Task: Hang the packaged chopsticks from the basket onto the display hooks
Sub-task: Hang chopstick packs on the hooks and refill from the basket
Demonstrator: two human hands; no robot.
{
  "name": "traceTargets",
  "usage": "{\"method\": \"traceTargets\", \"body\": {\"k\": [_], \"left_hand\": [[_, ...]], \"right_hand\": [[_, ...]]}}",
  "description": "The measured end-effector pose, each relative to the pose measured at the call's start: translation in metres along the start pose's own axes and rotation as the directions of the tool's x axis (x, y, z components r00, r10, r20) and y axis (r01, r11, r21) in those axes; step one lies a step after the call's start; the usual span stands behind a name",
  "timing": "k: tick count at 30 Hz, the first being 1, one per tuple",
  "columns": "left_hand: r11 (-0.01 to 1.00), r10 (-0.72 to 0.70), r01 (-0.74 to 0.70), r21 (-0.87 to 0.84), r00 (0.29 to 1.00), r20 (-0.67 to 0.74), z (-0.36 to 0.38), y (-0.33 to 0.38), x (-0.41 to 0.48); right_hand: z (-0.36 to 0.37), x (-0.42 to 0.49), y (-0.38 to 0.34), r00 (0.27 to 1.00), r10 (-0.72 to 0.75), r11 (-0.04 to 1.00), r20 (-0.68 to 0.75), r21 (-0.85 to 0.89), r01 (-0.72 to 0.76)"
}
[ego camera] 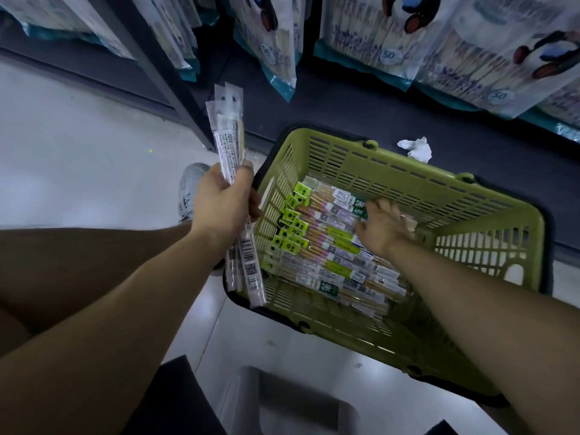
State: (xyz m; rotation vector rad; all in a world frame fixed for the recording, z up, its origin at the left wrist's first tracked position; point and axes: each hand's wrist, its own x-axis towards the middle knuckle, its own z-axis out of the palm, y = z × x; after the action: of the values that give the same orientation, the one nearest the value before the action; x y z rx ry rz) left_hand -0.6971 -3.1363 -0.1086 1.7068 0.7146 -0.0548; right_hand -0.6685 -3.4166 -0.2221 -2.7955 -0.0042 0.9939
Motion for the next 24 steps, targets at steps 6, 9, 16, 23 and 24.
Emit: {"method": "traceTargets", "body": {"k": [6,9,16,23,24], "left_hand": [[0.999,0.036,-0.036,0.012,0.999,0.007,0.001,0.000,0.001],[0.999,0.051,-0.051,0.017,0.999,0.010,0.001,0.000,0.001],[0.995,0.080,-0.081,0.057,0.996,0.032,0.001,-0.001,0.001],[0.992,0.064,-0.066,0.105,0.998,0.023,0.000,0.001,-0.002],[0.992,0.056,-0.059,0.110,0.998,0.034,0.000,0.002,-0.002]], "right_hand": [[0.001,0.009,-0.007,0.999,0.033,0.999,-0.027,-0.033,-0.034],[0.003,0.009,-0.003,0.999,0.009,1.000,-0.038,-0.016,-0.010],[-0.001,0.009,-0.003,0.997,-0.073,0.986,0.009,-0.150,0.073],[-0.013,-0.009,-0.012,0.995,-0.095,0.995,0.031,0.025,0.094],[-0.019,-0.014,-0.016,0.994,-0.106,0.994,0.027,0.041,0.105]]}}
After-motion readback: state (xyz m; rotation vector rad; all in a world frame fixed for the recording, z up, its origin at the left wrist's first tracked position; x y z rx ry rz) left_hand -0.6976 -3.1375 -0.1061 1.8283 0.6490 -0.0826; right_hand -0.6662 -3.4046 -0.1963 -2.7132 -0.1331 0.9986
